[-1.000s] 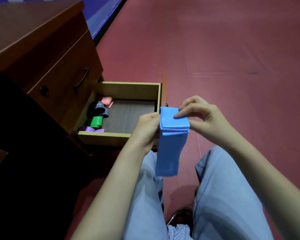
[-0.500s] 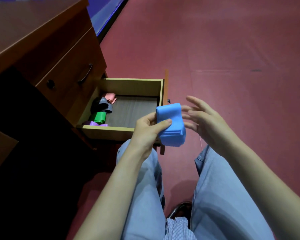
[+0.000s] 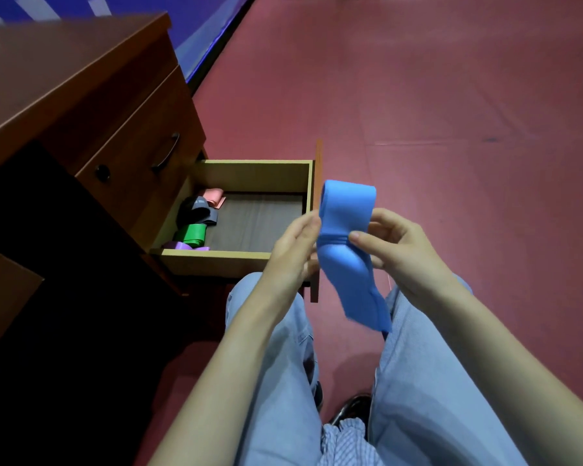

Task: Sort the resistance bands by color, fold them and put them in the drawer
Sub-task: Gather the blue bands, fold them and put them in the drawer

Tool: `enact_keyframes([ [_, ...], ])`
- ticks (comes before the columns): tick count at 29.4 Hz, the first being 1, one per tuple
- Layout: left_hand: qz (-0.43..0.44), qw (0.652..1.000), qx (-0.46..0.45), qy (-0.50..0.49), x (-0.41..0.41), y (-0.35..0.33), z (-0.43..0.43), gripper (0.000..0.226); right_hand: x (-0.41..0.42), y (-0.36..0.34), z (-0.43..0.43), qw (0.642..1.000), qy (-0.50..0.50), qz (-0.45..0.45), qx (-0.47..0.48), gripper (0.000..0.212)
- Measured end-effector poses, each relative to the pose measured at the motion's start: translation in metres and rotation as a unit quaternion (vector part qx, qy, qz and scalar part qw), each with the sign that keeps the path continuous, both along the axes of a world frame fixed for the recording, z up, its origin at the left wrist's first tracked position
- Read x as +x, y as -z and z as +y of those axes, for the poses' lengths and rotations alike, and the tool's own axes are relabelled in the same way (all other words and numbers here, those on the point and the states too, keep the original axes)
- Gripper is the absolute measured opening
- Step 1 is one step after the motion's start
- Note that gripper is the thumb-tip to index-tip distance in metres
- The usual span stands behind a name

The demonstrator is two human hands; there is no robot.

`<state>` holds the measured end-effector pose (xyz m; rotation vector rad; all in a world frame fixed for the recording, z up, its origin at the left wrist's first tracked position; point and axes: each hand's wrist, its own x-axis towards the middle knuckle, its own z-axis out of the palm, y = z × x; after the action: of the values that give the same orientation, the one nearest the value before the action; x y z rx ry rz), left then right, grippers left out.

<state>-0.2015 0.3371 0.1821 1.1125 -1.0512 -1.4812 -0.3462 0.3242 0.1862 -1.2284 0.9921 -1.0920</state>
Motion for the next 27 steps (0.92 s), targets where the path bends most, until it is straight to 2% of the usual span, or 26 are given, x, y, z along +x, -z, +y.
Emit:
enact_keyframes([
  [3, -0.045, 0.995, 0.091, 0.016, -0.001, 0.008, 0.009, 0.050, 0.000, -0.004, -0.002, 0.998, 0.037, 0.017, -0.042, 0.026],
  [6, -0.088, 0.991, 0.104, 0.011, -0.003, 0.008, 0.013, 0.045, 0.002, -0.004, 0.002, 0.996, 0.041, 0.029, -0.076, 0.026],
  [7, -0.086, 0.990, 0.108, 0.004, -0.002, 0.007, 0.013, 0.046, 0.004, -0.004, 0.005, 0.995, 0.042, 0.026, -0.085, 0.027],
  [11, 0.021, 0.993, 0.113, 0.036, 0.002, 0.006, 0.014, 0.070, 0.005, -0.004, 0.011, 0.986, 0.033, 0.068, -0.151, 0.040],
  [13, 0.031, 0.994, 0.099, 0.042, 0.002, 0.004, 0.016, 0.059, 0.005, -0.003, 0.012, 0.984, 0.035, 0.090, -0.152, 0.047],
  [15, 0.009, 0.997, 0.074, 0.028, 0.000, 0.002, 0.017, 0.031, 0.006, -0.004, 0.014, 0.984, 0.029, 0.103, -0.144, 0.051],
  [17, 0.001, 0.998, 0.056, -0.009, 0.001, 0.003, 0.017, 0.016, 0.005, -0.004, 0.015, 0.989, 0.019, 0.074, -0.129, 0.052],
  [19, 0.003, 0.998, 0.041, -0.044, 0.004, 0.005, 0.016, 0.015, 0.003, -0.002, 0.015, 0.997, 0.017, -0.007, -0.070, 0.044],
  [21, -0.012, 0.997, 0.021, -0.068, 0.006, 0.003, 0.015, 0.008, 0.000, 0.002, 0.015, 0.999, -0.006, -0.039, 0.000, 0.025],
  [24, -0.046, 0.996, -0.019, -0.075, 0.009, -0.002, 0.015, 0.007, -0.001, 0.005, 0.016, 0.996, -0.080, 0.038, 0.032, 0.024],
  [26, -0.066, 0.994, -0.044, -0.073, 0.009, -0.003, 0.015, 0.007, 0.002, 0.003, 0.017, 0.996, -0.074, 0.054, 0.016, 0.012],
  [27, -0.067, 0.994, -0.050, -0.073, 0.009, -0.004, 0.016, 0.009, 0.003, 0.002, 0.017, 0.997, -0.064, 0.051, 0.012, 0.015],
])
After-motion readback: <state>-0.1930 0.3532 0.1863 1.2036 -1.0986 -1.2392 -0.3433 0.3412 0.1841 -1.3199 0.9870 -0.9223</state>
